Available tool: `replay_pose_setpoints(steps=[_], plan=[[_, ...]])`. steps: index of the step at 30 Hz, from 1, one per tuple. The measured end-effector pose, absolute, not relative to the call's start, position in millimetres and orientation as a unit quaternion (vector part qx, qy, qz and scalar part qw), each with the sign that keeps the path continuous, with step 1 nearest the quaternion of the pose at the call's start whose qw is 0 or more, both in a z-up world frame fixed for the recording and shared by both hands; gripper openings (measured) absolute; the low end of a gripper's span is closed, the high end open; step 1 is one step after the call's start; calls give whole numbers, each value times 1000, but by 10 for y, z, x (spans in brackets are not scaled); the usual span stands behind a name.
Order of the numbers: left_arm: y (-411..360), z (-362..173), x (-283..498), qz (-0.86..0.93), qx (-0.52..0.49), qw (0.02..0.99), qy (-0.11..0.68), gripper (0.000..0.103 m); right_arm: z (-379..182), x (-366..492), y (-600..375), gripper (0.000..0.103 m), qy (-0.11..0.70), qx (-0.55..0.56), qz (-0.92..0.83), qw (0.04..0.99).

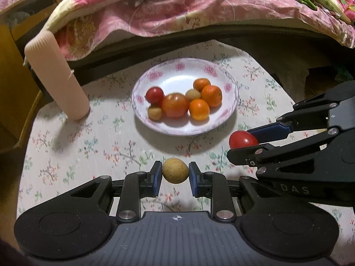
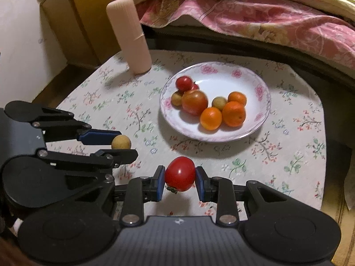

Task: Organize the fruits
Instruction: 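Carry the brown fruit and red tomato over the white plate with both tools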

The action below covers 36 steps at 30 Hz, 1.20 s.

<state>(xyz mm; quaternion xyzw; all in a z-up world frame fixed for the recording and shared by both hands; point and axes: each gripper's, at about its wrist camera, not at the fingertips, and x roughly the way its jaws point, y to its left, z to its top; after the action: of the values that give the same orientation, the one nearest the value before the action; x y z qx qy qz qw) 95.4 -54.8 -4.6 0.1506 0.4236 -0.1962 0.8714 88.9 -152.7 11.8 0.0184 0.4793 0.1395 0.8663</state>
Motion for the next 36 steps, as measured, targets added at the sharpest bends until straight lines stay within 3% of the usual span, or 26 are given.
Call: replay_pose_setpoints(steps=[36], plan=[[-826,47,1741,-184,149,889,393,31,186,1602,-1884,31,448,54,75,889]])
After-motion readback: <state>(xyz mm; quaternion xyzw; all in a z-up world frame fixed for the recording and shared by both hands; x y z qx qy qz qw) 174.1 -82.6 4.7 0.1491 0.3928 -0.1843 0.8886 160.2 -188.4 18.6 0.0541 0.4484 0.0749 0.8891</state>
